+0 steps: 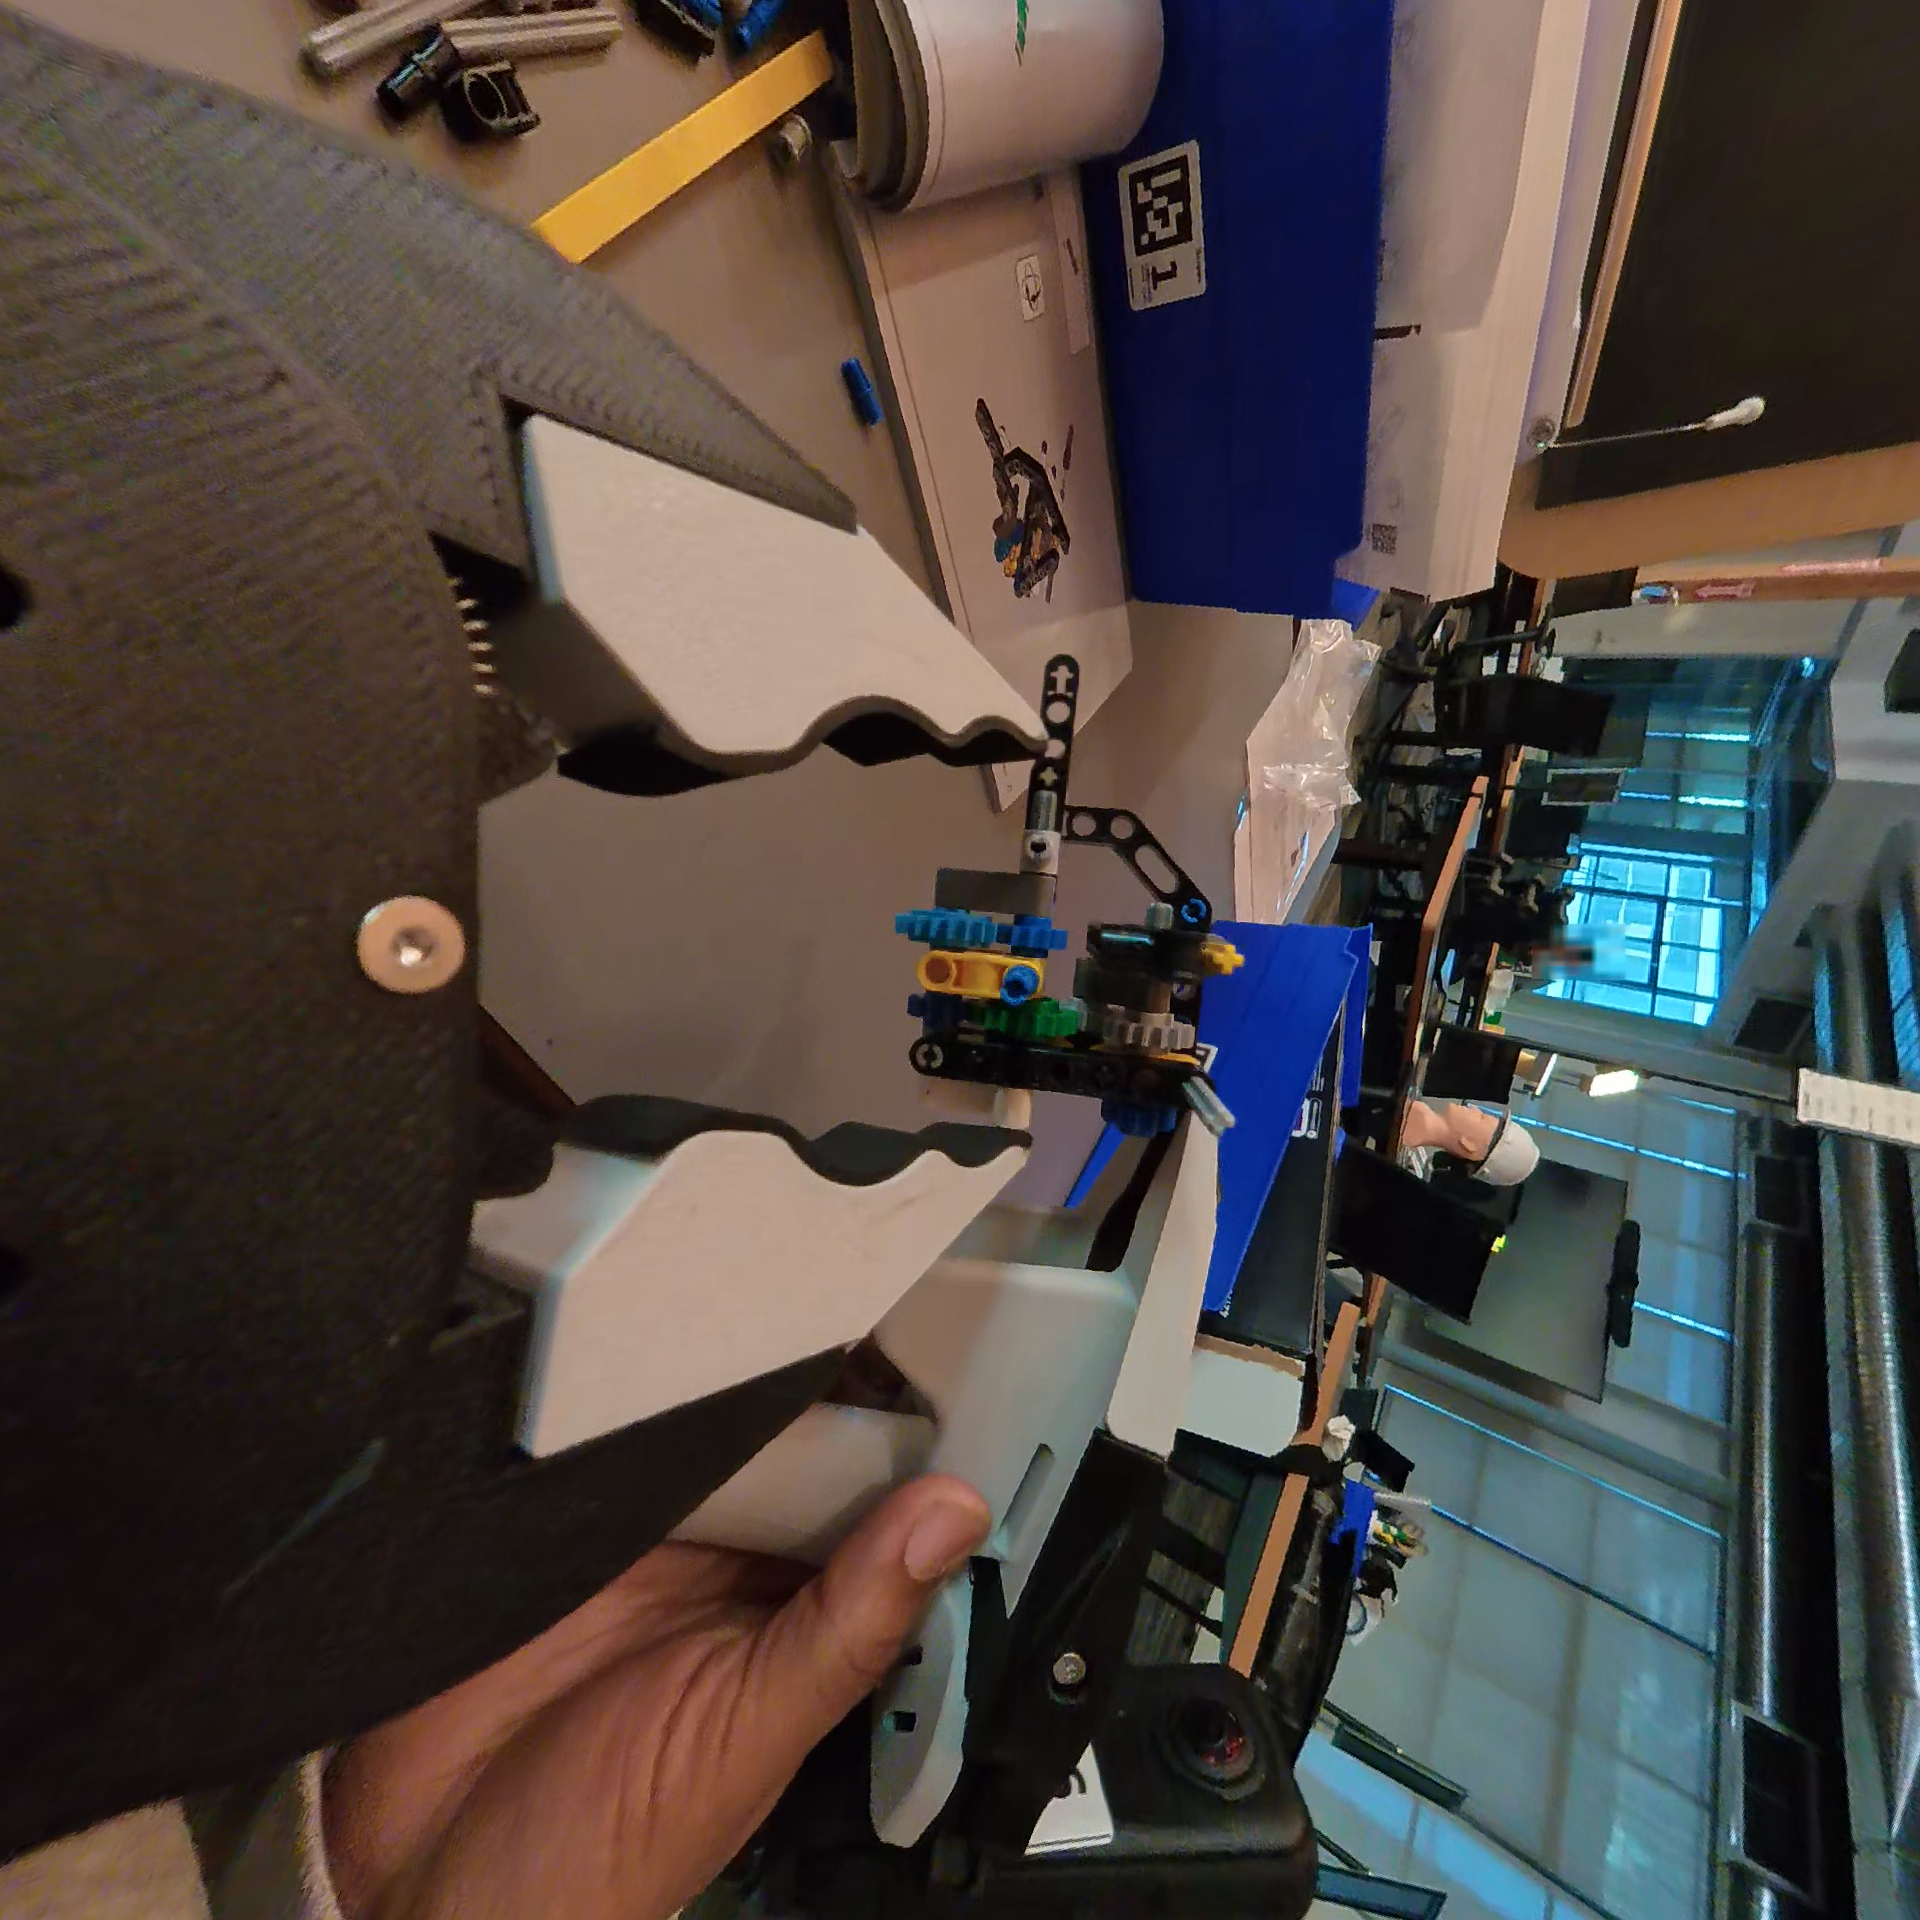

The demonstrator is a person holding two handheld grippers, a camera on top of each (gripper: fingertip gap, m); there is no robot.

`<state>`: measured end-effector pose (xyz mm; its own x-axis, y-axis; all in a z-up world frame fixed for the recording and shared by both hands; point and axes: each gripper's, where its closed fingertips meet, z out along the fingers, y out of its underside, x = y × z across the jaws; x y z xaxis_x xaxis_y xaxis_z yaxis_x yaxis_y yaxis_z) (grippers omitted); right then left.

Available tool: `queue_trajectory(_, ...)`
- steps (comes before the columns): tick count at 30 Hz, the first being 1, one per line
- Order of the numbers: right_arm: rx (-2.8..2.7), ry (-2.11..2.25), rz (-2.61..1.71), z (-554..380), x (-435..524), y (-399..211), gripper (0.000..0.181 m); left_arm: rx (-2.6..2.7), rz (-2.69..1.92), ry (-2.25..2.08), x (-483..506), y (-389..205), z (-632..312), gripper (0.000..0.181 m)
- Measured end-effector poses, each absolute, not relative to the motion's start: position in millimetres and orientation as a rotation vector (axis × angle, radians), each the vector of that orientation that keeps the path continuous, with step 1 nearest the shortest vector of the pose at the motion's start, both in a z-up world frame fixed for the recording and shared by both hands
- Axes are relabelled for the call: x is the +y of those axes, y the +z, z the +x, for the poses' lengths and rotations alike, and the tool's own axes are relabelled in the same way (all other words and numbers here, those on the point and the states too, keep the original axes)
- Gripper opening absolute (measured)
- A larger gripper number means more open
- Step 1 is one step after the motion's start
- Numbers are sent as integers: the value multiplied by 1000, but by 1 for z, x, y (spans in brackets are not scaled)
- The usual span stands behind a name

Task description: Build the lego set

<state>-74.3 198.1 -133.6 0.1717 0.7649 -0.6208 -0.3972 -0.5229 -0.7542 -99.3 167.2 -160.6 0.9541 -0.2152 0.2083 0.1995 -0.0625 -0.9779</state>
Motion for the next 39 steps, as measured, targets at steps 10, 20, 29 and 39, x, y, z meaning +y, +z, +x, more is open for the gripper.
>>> queue_trajectory(10, -383, 1607, -1480, -77, 194, -134, 5, 77, -1564, -265, 163, -157, -97, 59)
queue_trajectory(20, -399, 1656, -1460, -77, 191, -132, 6, 105, -1559, -256, 162, -157, -94, 54)
queue_trajectory(29, -396, 1698, -1457, -77, 191, -133, 6, 117, -1561, -249, 162, -157, -94, 53)
queue_trajectory(39, -399, 1710, -1451, -76, 191, -133, 6, 124, -1561, -250, 162, -156, -95, 52)
